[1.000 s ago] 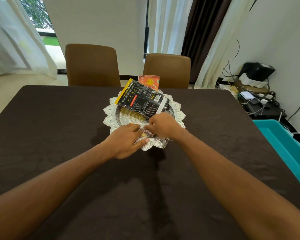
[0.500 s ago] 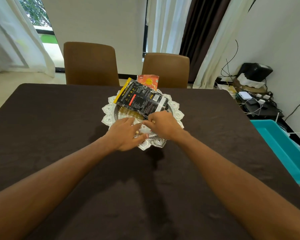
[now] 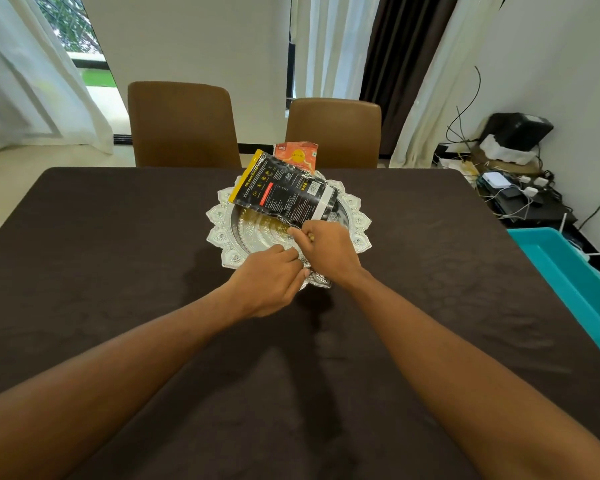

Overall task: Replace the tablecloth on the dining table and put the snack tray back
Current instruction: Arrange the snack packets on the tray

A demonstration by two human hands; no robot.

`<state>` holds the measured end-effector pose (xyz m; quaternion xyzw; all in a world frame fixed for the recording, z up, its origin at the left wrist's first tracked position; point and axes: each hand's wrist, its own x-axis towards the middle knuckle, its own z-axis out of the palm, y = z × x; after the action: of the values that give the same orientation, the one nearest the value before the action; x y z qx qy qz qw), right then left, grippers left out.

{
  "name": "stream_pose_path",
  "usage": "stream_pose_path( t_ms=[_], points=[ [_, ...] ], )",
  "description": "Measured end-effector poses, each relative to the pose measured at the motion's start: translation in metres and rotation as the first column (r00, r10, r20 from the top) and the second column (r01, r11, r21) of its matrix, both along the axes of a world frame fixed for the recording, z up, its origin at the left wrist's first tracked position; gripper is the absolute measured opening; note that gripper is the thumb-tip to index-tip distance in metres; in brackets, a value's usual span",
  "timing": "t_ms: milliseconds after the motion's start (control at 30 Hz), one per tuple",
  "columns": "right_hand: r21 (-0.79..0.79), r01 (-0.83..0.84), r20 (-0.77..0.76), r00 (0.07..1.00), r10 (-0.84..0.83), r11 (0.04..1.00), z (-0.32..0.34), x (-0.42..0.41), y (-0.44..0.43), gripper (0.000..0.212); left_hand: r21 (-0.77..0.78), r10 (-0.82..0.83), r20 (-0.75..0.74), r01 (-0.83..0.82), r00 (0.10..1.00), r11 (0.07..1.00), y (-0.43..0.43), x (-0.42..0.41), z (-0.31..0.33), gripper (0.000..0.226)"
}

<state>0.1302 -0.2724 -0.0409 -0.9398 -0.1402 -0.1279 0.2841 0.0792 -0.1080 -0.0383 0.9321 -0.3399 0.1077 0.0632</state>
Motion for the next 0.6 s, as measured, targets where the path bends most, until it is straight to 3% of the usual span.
stream_pose_path(
  t_ms=[67, 333, 600],
  points=[
    [-0.008, 0.004, -0.005, 1.000, -0.004, 1.000, -0.001, -0.001, 0.001, 0.044, -0.026, -0.015, 0.051, 0.016, 0.999, 1.000, -0.001, -0.002, -0.004, 0.039],
    [0.005, 0.033, -0.034, 0.999, -0.033, 0.999, 0.000, 0.002, 0.000, 0.046, -0.143, 0.068, -0.080, -0.079, 0.994, 0.987, -0.009, 0.008, -0.010, 0.021],
    [0.019, 0.045, -0.031, 0.999, -0.045, 0.999, 0.001, 0.001, 0.002, 0.046, -0.011, 0.067, -0.442, -0.080, 0.895, 0.997, -0.010, 0.038, 0.009, 0.037]
  ],
)
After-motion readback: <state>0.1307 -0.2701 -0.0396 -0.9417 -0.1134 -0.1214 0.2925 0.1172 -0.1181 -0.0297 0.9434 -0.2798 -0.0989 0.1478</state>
